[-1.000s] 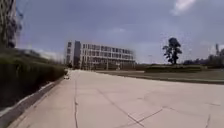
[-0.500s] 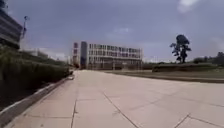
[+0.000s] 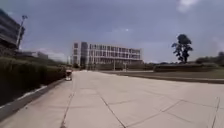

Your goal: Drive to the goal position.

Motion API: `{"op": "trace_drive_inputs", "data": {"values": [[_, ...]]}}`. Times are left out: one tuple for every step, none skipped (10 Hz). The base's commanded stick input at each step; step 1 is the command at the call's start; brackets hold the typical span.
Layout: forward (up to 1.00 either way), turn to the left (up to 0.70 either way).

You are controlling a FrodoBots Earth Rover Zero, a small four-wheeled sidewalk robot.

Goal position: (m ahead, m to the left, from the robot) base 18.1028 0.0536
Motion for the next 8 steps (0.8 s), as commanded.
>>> {"op": "trace_drive_inputs", "data": {"values": [[0.7,0.0],[0.7,0.0],[0.7,0.13],[0.7,0.34],[0.7,0.0],[0.7,0.0],[0.7,0.0],[0.7,0.0]]}}
